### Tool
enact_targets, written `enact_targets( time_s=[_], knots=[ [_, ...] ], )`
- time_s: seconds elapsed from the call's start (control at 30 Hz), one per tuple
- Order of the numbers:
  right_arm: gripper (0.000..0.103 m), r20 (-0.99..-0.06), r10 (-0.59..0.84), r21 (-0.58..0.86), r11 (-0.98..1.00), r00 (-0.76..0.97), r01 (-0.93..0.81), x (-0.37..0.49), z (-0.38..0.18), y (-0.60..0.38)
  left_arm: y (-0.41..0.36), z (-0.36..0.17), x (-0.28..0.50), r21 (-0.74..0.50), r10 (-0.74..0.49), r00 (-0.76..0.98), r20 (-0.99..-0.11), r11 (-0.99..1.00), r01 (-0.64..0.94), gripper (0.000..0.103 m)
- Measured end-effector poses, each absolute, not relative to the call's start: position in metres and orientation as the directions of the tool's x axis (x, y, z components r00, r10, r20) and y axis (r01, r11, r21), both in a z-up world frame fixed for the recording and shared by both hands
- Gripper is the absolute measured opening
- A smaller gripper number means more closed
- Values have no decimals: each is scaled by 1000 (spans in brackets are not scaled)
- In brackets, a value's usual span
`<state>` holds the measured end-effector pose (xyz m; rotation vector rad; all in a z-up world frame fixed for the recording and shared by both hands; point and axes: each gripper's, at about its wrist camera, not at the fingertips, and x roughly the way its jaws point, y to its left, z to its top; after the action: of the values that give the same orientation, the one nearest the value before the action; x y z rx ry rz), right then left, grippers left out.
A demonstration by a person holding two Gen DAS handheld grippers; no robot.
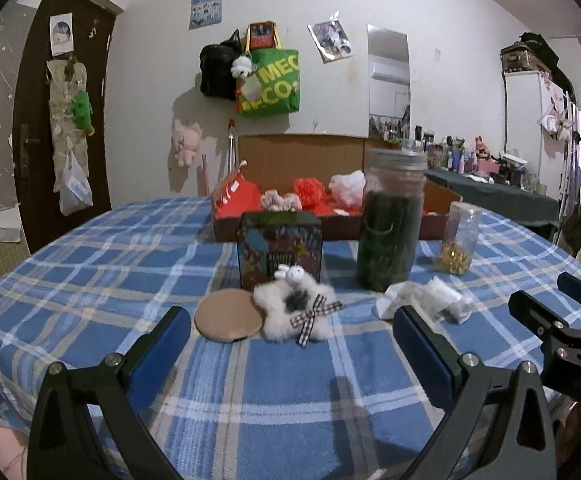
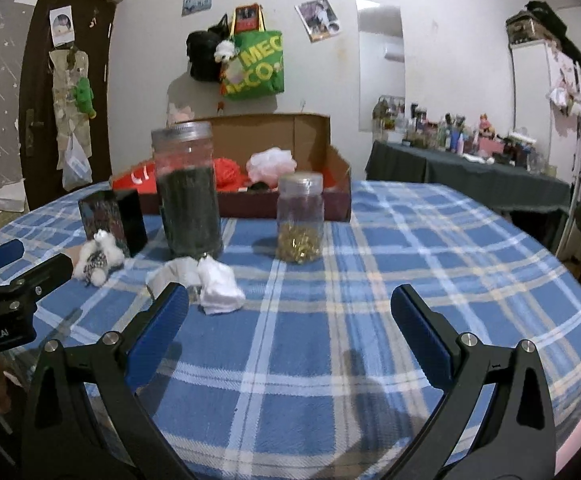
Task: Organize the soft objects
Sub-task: 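Withdraw both tools from the box back toward the table items, then grasp the tan round felt pad with the left tool while the right tool grasps the white cloth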
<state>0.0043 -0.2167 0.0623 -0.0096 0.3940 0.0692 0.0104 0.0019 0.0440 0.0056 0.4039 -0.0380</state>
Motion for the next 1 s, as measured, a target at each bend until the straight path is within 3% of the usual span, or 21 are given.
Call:
enact_targets(
  time_s=[0.6,1.0],
  knots=[
    [103,-513,121,75,993,850,-96,35,57,-215,21,45,35,25,-7,879,-476,999,21,103],
    [103,-640,173,104,985,748,-139,74,60,-208,65,46,64,38,-2,801,-599,999,31,103]
  ],
)
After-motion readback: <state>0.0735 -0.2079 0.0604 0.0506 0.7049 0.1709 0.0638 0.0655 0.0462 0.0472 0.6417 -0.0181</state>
